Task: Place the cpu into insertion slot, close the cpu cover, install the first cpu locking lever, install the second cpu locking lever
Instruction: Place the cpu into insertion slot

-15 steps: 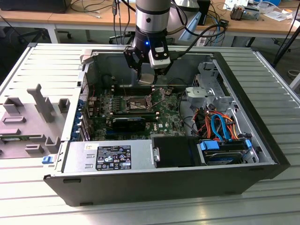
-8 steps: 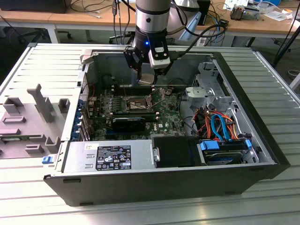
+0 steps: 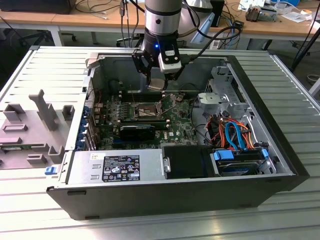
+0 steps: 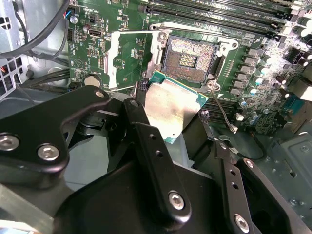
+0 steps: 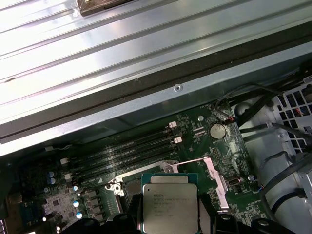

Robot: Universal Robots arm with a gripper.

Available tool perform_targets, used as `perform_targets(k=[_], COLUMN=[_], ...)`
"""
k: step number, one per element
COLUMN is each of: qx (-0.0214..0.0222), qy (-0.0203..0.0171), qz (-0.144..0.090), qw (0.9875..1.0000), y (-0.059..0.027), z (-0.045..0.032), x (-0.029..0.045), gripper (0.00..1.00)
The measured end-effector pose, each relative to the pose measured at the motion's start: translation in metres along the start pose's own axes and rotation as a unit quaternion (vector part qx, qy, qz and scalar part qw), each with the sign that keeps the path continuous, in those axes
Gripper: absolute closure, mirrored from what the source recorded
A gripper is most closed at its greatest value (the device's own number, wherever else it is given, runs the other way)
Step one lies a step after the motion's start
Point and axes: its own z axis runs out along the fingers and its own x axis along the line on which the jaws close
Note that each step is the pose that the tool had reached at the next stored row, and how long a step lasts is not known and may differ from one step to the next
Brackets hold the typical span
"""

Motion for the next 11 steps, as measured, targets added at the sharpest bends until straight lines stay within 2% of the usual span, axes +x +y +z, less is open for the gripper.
perform_targets(k=[11], qx=[-0.0001], qy=[-0.0003], qz=[0.003], qw=[1.0000], y=[0.0000], z=[0.0001], x=[0.0000], gripper=[0.45])
